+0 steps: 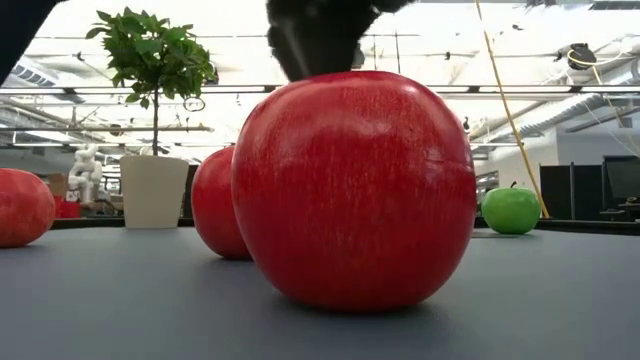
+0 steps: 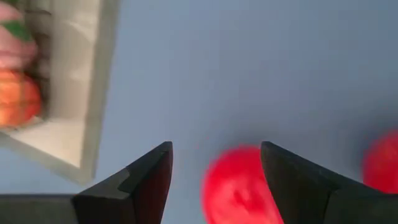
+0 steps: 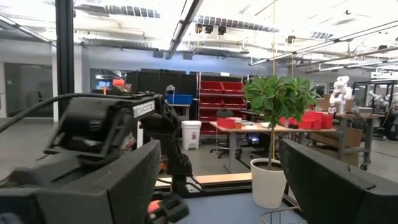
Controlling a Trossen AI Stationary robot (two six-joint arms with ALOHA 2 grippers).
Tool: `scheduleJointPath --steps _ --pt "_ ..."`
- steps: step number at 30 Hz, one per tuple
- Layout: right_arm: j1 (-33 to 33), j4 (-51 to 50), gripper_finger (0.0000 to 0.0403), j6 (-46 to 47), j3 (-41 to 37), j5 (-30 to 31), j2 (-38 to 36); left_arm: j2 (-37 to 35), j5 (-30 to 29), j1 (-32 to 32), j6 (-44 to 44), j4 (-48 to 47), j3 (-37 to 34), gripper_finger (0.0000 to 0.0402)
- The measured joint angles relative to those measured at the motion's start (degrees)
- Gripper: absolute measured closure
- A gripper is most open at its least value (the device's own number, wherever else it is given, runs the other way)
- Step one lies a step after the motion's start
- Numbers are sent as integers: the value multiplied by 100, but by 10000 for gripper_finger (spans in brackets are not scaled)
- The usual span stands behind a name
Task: Build produce basket
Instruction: Put the red apple into the wire basket
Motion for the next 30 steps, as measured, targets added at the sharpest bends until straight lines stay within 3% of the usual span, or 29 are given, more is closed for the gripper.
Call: scheduleJointPath --steps 8,19,30 --pt "-45 3 83 -71 0 0 0 0 315 -283 -249 -481 -1 153" --pt "-61 -23 83 5 0 4 0 -46 820 -194 722 -448 -70 87" --pt "-61 -84 83 111 0 4 0 -149 568 -202 604 -450 -60 38"
